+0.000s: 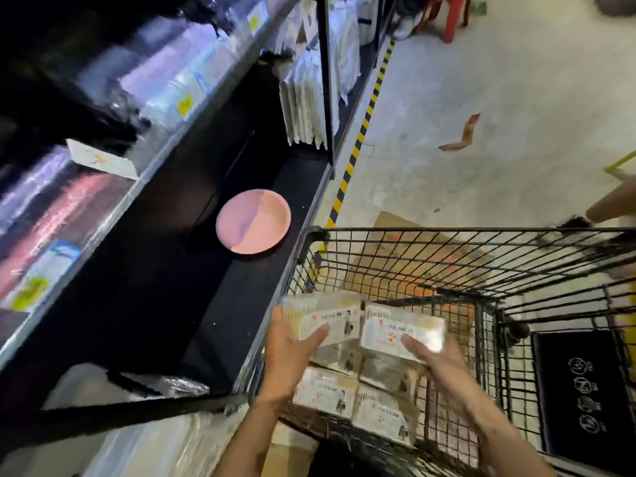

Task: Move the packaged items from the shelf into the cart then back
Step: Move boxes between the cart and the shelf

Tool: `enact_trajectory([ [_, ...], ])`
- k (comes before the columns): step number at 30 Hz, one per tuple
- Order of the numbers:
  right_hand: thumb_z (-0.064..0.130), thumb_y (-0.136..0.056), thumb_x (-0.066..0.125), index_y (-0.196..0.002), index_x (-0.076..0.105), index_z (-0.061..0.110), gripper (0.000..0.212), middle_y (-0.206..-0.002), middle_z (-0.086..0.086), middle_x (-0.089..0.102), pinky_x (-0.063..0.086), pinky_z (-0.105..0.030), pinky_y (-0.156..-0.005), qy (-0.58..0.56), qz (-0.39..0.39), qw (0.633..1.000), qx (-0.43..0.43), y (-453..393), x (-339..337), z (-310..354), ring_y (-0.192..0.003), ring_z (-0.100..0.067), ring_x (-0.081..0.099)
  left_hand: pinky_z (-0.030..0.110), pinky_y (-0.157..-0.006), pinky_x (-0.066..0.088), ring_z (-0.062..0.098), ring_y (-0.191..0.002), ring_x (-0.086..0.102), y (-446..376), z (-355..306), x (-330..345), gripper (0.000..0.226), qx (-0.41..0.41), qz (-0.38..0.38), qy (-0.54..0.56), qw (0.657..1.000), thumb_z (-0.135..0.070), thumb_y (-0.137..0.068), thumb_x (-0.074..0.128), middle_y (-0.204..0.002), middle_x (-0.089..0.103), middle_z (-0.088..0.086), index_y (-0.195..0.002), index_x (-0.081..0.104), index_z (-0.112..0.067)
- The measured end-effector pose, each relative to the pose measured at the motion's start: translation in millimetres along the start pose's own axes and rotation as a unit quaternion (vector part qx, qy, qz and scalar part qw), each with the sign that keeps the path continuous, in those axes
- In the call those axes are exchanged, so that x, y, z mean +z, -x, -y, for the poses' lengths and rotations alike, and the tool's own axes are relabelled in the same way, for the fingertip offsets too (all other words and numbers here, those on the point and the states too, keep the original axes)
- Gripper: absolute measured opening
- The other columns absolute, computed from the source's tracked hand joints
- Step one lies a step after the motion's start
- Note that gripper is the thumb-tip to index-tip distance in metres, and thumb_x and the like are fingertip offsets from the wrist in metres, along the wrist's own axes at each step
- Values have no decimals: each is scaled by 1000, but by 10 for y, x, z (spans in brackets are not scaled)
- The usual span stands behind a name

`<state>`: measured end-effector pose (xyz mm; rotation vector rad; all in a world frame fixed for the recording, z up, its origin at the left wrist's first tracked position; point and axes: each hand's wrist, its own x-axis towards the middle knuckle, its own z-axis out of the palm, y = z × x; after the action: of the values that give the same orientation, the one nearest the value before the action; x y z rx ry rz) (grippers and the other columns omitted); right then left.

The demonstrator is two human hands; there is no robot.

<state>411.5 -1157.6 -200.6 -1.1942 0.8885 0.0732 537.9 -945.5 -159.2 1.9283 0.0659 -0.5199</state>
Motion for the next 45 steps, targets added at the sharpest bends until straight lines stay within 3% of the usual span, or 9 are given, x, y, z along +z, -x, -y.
enact_trajectory([
  [3,28,-65,81,-108,54,25,51,-108,-6,68,52,-47,-88,75,34,995,-50,96,261,392,-98,-25,66,24,-75,56,10,-94,66,239,-162,-549,49,14,-69,42,997,-17,-72,83,-106,66,1,-112,55,-13],
  [6,59,-53,84,-108,54,36,67,-111,0,68,49,-52,-94,172,87,976,-102,241,586,703,-102,-23,65,12,-64,51,5,-88,65,604,-268,-1094,44,24,-127,93,987,-14,-74,80,-103,67,0,-111,57,-12],
  [11,23,-71,82,-115,53,19,52,-101,-6,73,56,-41,-81,170,214,954,-122,798,1413,1156,-91,-24,71,22,-70,52,14,-97,64,1413,-185,-1960,50,4,-208,182,961,-15,-72,80,-108,66,1,-114,54,-14],
  [17,19,-72,81,-106,60,23,40,-93,4,75,56,-23,-64,182,367,902,-141,1532,2569,1092,-81,-9,71,17,-63,52,15,-91,69,2359,251,-2847,55,-5,-327,223,918,-15,-62,89,-101,72,4,-110,61,-14],
  [20,48,-42,93,-116,59,19,86,-107,-4,71,54,-45,-87,230,435,860,-138,1829,3174,812,-99,-22,68,13,-61,51,6,-82,69,2755,488,-3303,43,4,-393,214,894,-3,-65,84,-89,75,-4,-99,65,-19],
  [24,44,-35,93,-116,60,13,92,-106,-8,72,57,-32,-74,228,488,834,-121,2248,3913,377,-99,-24,69,14,-60,52,3,-74,69,3104,837,-3966,40,18,-449,228,864,-8,-63,88,-88,75,1,-96,65,-13],
  [31,32,-47,88,-117,59,11,78,-106,-8,73,58,-31,-70,211,518,820,-123,2656,4831,19,-97,-24,70,18,-68,53,9,-85,69,3143,1187,-4753,39,40,-484,242,840,-1,-73,77,-101,71,6,-107,58,-9],
  [38,27,-52,90,-121,55,12,79,-111,-10,70,50,-50,-94,205,505,828,-132,2593,5263,51,-104,-27,67,9,-61,49,2,-87,61,2726,1177,-5188,41,62,-527,203,823,-5,-75,78,-98,63,-6,-104,52,-15],
  [45,35,-50,93,-125,50,18,88,-115,-4,68,51,-48,-94,228,486,825,-173,2396,5764,79,-107,-22,66,40,-89,55,16,-107,63,2170,1489,-5531,57,46,-514,222,827,-23,-74,82,-116,65,4,-123,53,-12],
])
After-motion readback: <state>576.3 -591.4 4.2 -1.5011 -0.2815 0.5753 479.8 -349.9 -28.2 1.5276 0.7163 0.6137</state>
